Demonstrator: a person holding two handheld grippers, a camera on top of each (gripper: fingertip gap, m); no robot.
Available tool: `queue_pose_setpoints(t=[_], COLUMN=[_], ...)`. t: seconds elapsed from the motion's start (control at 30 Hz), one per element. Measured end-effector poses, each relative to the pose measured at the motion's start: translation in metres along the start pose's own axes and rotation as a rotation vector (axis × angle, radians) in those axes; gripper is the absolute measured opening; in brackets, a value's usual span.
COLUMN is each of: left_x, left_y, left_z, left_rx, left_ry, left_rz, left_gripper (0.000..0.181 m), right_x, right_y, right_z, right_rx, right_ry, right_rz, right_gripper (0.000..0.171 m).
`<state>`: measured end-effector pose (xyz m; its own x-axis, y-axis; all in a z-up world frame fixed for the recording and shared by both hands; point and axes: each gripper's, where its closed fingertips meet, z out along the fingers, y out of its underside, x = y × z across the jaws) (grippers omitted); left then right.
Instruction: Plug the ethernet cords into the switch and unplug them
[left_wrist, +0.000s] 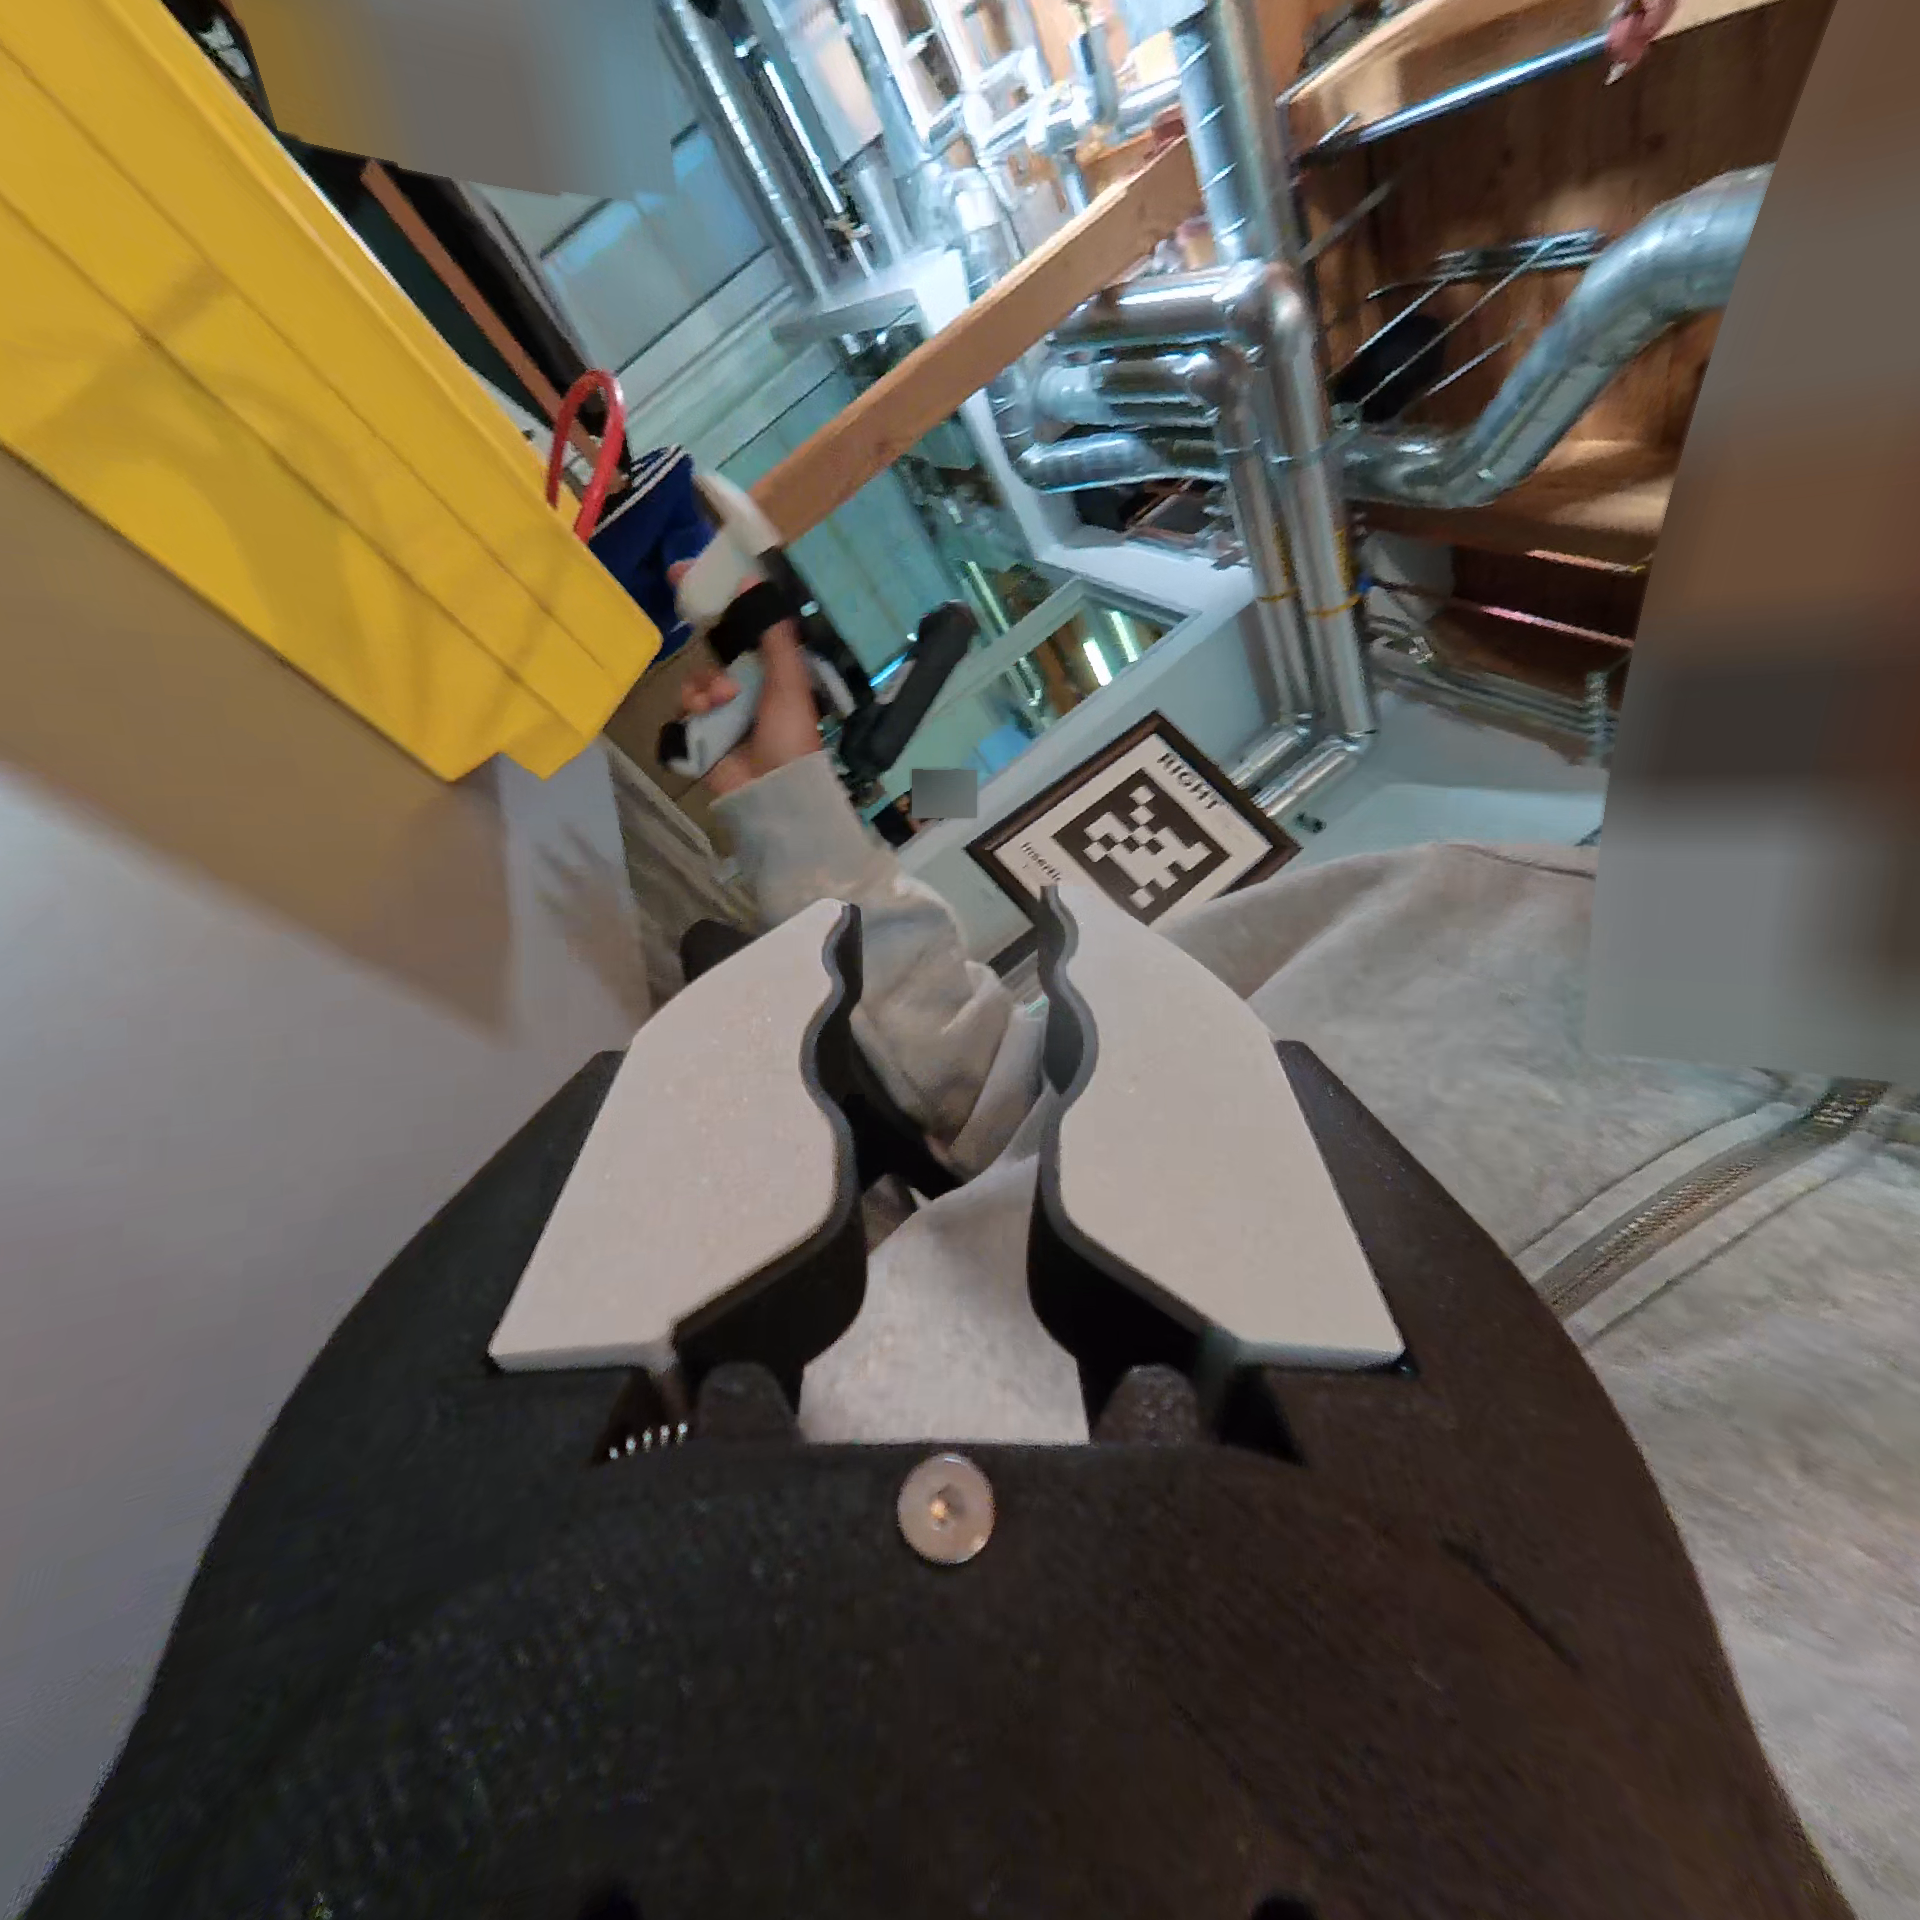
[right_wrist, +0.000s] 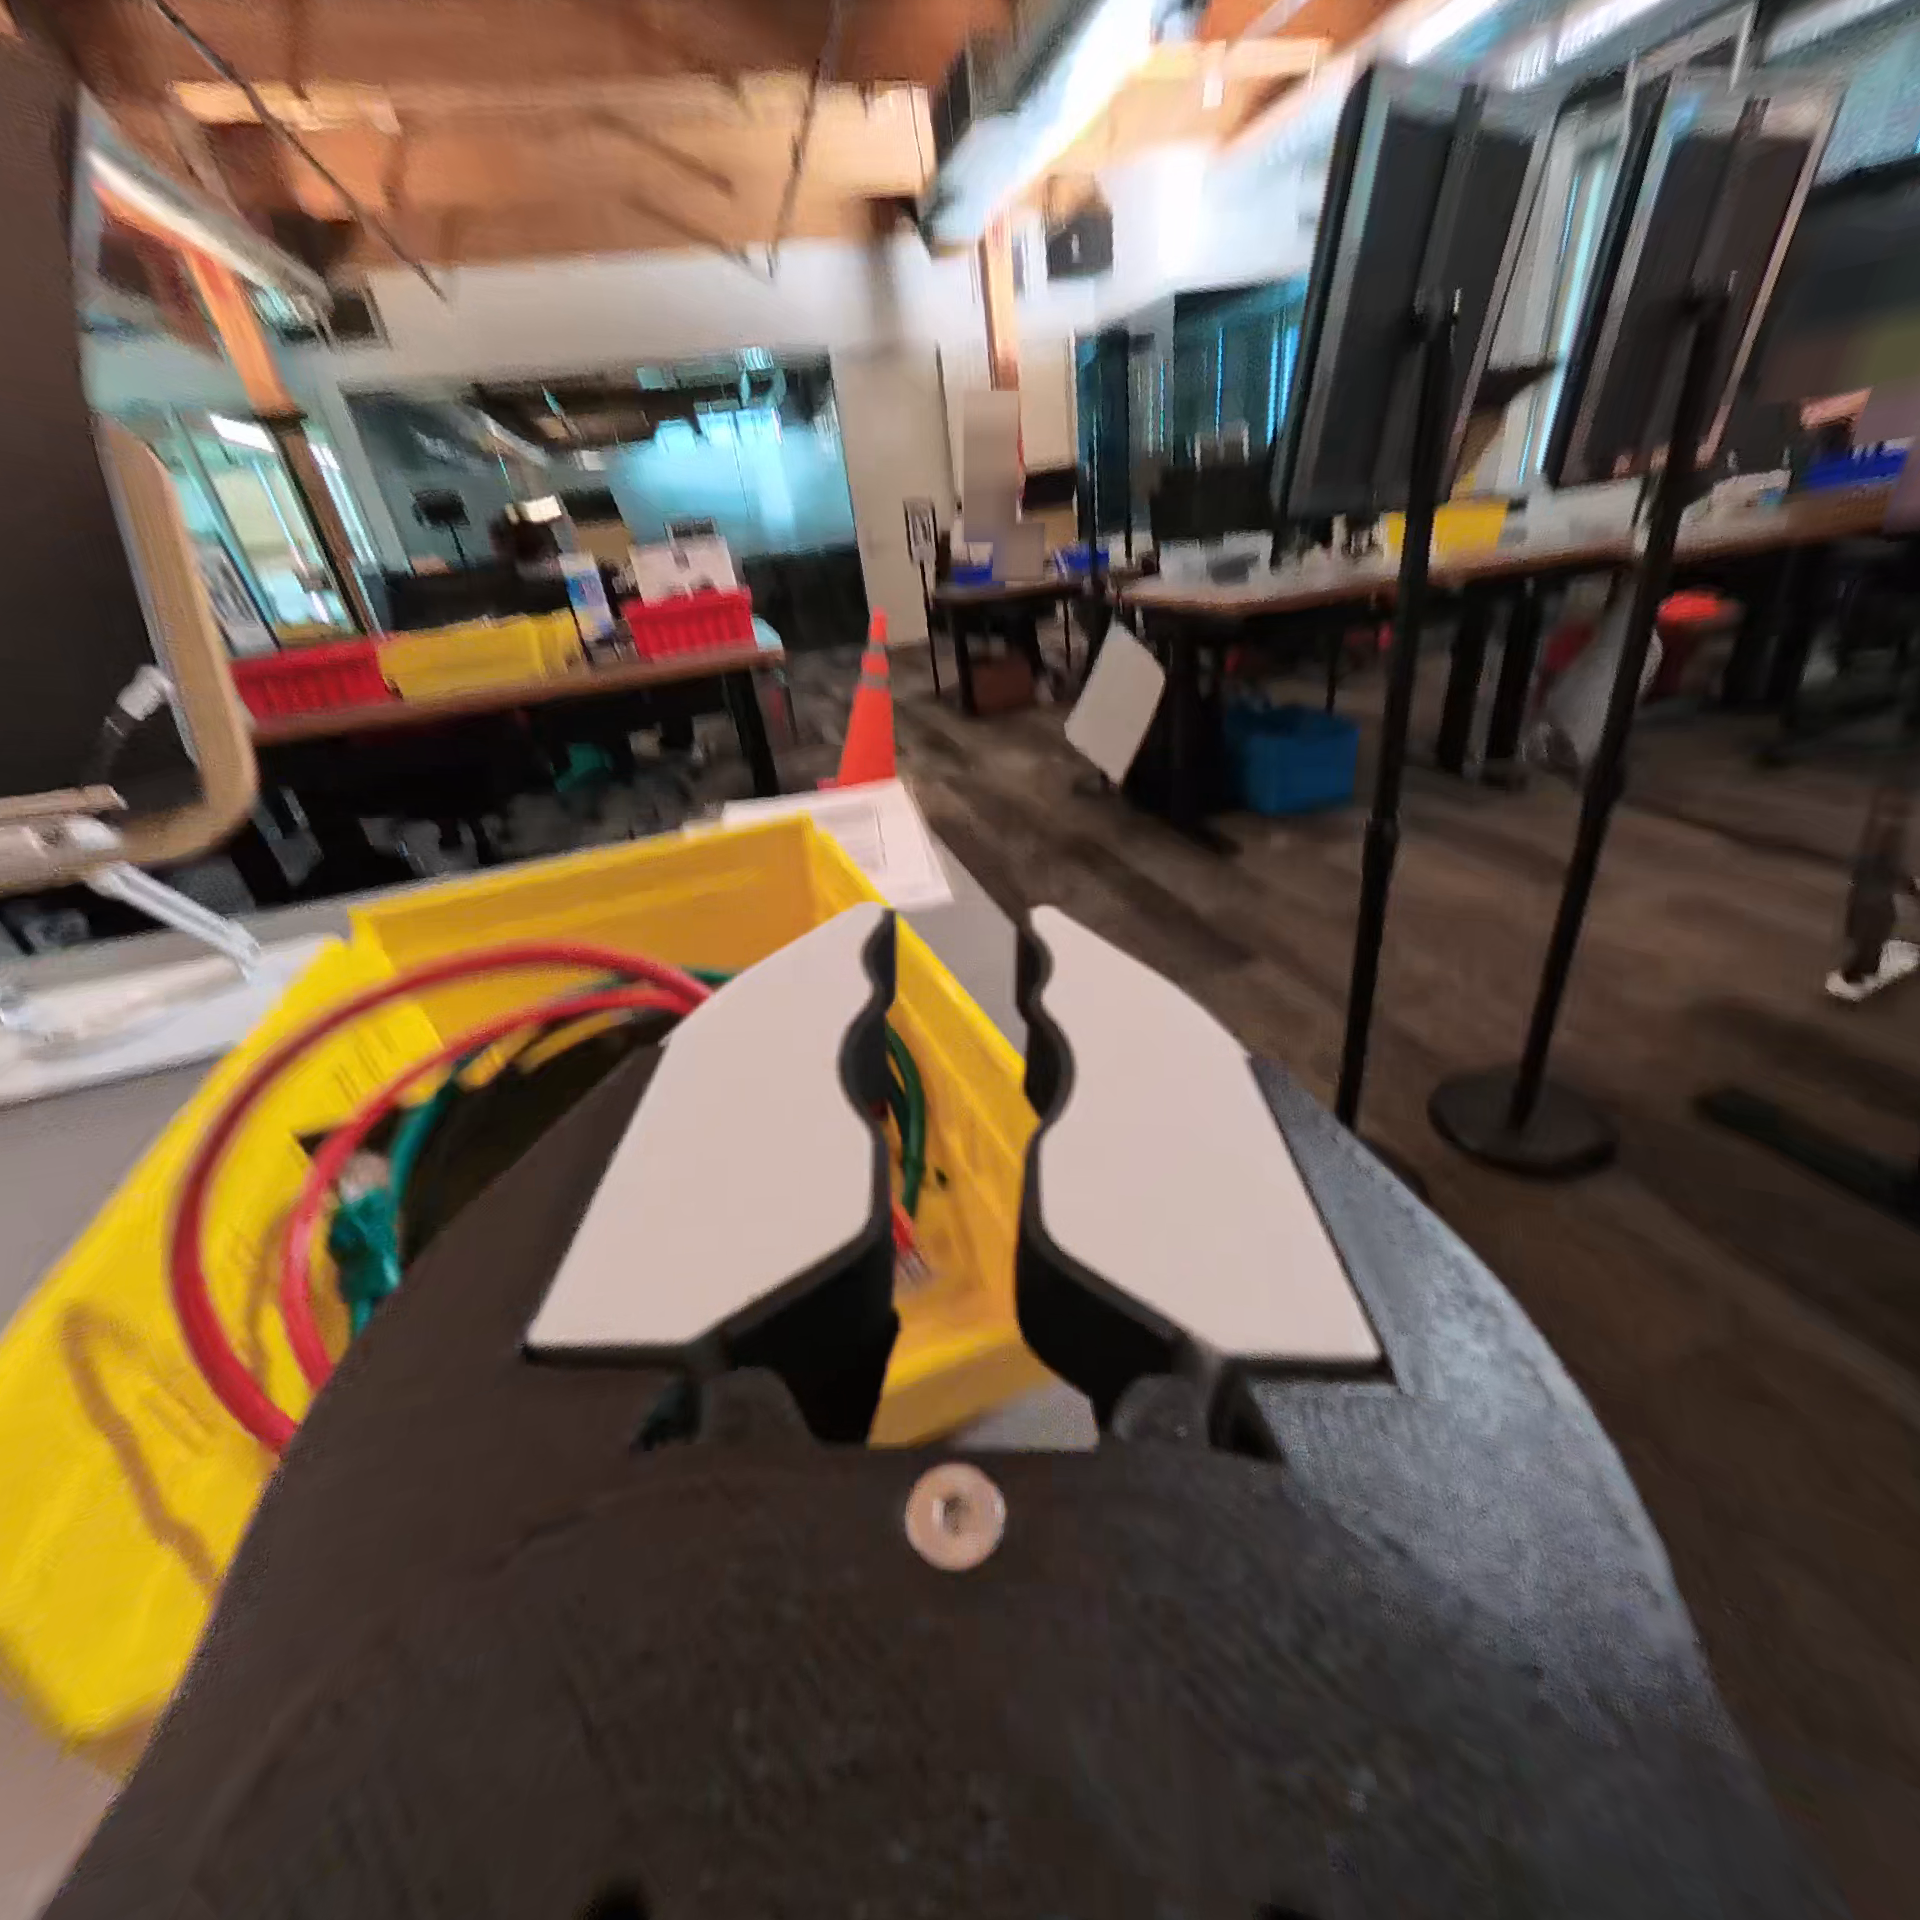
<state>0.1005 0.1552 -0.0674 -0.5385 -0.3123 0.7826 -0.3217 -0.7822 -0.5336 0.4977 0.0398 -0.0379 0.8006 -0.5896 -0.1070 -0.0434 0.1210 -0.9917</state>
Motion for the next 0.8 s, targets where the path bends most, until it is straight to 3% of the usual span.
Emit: queue_pose_setpoints(t=[0.23, 0.67, 0.8], left_x=[0.002, -0.008, -0.013], left_y=[-0.007, -0.024, -0.022], left_z=[0.002, -0.015, -0.014], left_rx=[0.047, 0.158, 0.155], left_ry=[0.085, 0.104, 0.107], left_rz=[-0.107, -0.183, -0.206], left_gripper=[0.033, 0.033, 0.033], right_x=[-0.002, 0.022, 0.002], right_y=[0.052, 0.063, 0.091], right_z=[0.03, 0.066, 0.081], right_rx=[-0.181, -0.248, -0.509], right_ry=[-0.035, 0.002, -0.19], right_rz=[-0.1, -0.068, -0.053], right_gripper=[0.04, 0.052, 0.056])
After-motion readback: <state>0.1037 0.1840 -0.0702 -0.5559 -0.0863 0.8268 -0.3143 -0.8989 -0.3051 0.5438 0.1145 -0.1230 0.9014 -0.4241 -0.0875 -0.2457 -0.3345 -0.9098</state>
